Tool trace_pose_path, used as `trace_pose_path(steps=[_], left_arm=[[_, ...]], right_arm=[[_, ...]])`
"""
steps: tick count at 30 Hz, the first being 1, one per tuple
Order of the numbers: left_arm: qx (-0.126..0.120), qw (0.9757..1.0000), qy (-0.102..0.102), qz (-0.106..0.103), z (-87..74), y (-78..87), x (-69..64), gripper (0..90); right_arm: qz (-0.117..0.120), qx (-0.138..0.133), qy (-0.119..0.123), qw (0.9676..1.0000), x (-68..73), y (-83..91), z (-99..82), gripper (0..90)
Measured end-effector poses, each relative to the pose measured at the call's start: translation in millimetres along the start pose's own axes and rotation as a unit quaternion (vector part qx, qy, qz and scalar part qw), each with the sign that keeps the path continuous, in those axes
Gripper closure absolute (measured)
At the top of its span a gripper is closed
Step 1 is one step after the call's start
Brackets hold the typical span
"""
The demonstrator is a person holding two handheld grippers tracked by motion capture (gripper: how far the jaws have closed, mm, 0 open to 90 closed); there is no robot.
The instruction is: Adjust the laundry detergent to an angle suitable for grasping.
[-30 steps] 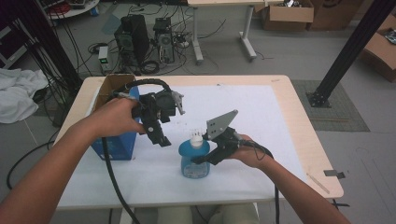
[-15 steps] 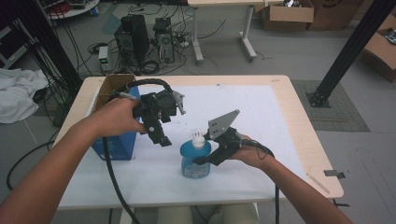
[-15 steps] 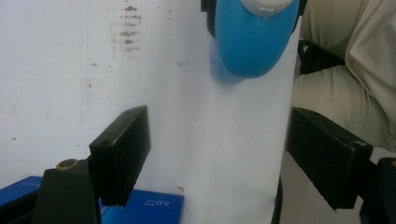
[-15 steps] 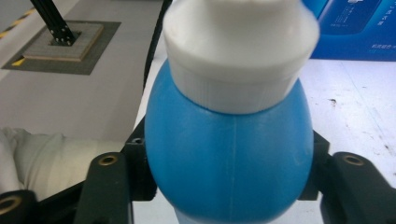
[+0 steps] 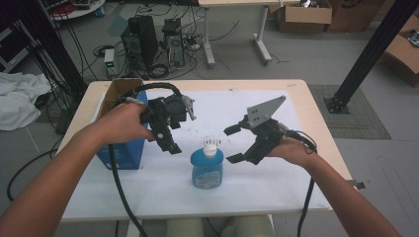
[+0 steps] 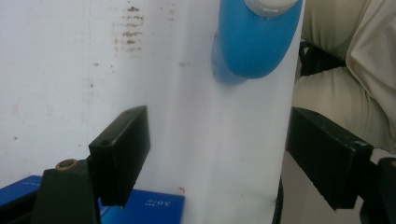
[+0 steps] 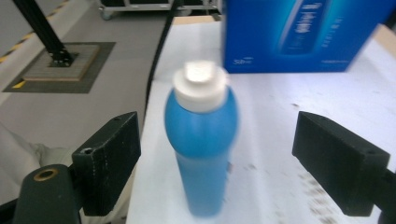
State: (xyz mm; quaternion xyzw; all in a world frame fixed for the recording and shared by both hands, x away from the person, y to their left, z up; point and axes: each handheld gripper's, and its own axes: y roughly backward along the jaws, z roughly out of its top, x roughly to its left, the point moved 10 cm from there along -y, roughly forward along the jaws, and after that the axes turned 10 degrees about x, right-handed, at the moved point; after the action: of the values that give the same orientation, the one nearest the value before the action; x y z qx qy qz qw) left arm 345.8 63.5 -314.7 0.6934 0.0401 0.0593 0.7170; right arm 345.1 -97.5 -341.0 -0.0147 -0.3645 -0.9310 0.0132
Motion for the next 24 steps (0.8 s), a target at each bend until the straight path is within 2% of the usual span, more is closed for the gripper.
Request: trace_pose_path(steps=[2,3,4,7,11,12,13,14,18,19,24], left_arm=[[0.000,1.0000,0.000,0.001,-0.1,0.0,0.6,22.7],[-0.001,1.0000,0.000,0.001,0.1,0.0,0.8,22.6],[-0.002,1.0000,0.002,0.002,0.2,0.0,1.2,22.6],[-0.004,1.0000,0.006,0.005,0.2,0.1,3.8,22.5],[-0.004,0.9999,0.010,0.003,-0.1,0.2,5.0,22.3],[-0.004,0.9999,0.011,0.002,0.1,0.1,4.8,22.3],[-0.008,0.9999,0.013,0.002,1.1,-0.2,4.8,22.3],[-0.005,0.9999,0.010,0.004,0.8,0.0,5.4,22.3],[-0.005,0.9999,0.013,0.003,1.3,-0.8,5.9,22.3],[-0.004,0.9999,0.013,0.003,1.2,-1.0,6.4,22.3],[-0.006,0.9998,0.016,0.004,1.6,-0.6,8.2,22.3]], right_arm=[[-0.009,0.004,-0.006,0.9999,-6.4,10.3,-2.3,15.1],[-0.019,0.012,-0.015,0.9996,-14.9,20.7,-5.4,15.2],[-0.019,0.012,-0.015,0.9996,-14.9,20.7,-5.4,15.2],[-0.036,0.019,-0.024,0.9989,-30.0,33.7,-9.2,15.3],[-0.056,0.038,-0.037,0.9970,-48.4,42.4,-14.8,15.3],[-0.060,0.044,-0.040,0.9965,-53.3,43.6,-16.3,15.4],[-0.069,0.058,-0.049,0.9948,-64.8,44.7,-20.2,15.3],[-0.069,0.058,-0.049,0.9948,-64.8,44.7,-20.2,15.3],[-0.077,0.071,-0.051,0.9932,-86.2,42.5,-26.6,15.3],[-0.077,0.071,-0.051,0.9932,-86.2,42.5,-26.6,15.3],[-0.094,0.091,-0.057,0.9898,-106.8,38.9,-36.7,15.5]])
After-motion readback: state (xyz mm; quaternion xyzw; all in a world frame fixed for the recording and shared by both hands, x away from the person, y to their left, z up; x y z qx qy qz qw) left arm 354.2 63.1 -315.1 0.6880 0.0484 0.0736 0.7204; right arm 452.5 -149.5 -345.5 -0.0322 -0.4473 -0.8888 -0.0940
